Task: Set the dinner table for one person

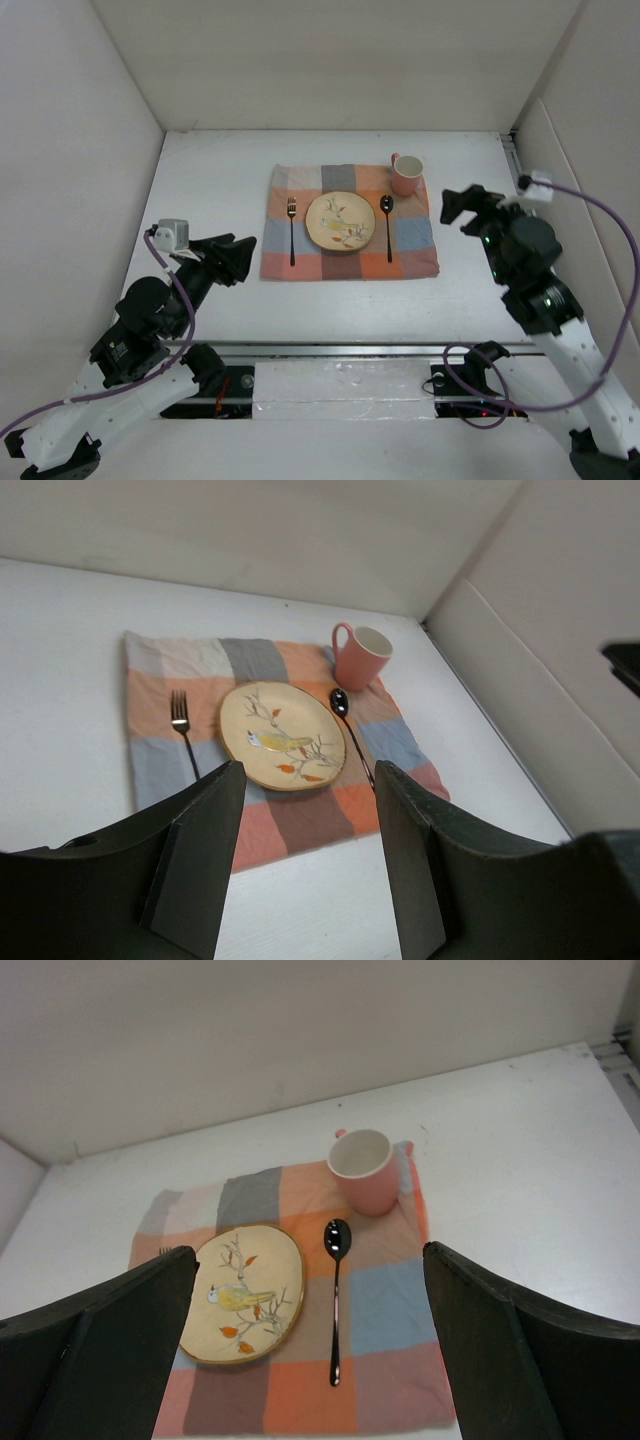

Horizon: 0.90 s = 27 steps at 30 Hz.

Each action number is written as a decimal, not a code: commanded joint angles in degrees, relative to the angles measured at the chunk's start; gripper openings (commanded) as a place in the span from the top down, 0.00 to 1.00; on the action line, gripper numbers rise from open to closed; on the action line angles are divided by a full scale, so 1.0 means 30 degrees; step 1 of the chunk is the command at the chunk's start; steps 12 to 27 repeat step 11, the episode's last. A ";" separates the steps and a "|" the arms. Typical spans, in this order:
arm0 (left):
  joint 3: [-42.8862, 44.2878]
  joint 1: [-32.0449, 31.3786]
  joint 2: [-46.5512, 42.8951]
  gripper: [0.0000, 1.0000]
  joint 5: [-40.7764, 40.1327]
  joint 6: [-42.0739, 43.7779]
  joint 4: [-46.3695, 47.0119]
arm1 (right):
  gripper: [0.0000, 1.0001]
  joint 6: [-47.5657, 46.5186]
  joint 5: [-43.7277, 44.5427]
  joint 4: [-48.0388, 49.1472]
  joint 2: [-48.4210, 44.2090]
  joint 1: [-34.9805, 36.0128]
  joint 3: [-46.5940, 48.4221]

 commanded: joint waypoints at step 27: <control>0.0503 0.0078 -0.1518 0.41 -0.3081 -0.2116 -0.1646 | 0.00 0.3455 -0.0284 -0.1274 -0.6958 -0.1020 -0.6254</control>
